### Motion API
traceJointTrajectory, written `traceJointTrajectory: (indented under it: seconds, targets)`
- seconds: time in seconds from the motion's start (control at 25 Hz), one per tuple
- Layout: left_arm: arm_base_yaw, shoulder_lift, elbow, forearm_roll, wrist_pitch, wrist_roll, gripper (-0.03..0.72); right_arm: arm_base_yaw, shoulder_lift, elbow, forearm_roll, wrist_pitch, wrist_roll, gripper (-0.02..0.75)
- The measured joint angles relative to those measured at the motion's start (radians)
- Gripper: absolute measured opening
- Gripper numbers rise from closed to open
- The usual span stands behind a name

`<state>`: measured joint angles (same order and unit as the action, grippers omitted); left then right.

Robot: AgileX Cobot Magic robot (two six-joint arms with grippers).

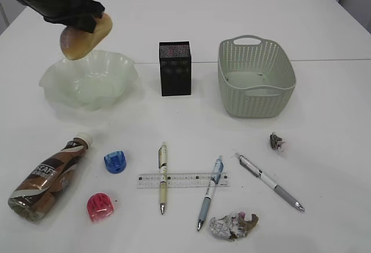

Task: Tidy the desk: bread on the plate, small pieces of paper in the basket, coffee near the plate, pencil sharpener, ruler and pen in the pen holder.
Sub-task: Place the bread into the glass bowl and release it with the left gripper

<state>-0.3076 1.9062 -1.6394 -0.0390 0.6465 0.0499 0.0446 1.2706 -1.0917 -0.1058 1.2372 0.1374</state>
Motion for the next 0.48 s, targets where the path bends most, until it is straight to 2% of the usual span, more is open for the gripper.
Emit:
traceJointTrajectory:
  seconds: [0.2,0.48]
  targets:
    - [0.052,0.074,0.000,0.045,-0.062,0.000,0.140,0.000,0.000,0.000,0.016,0.000,0.002,0.477]
    - [0.061,0.212,0.000,0.091,-0.152,0.000,0.141,0.000,0.000,0.000,0.081,0.000,0.022,0.477]
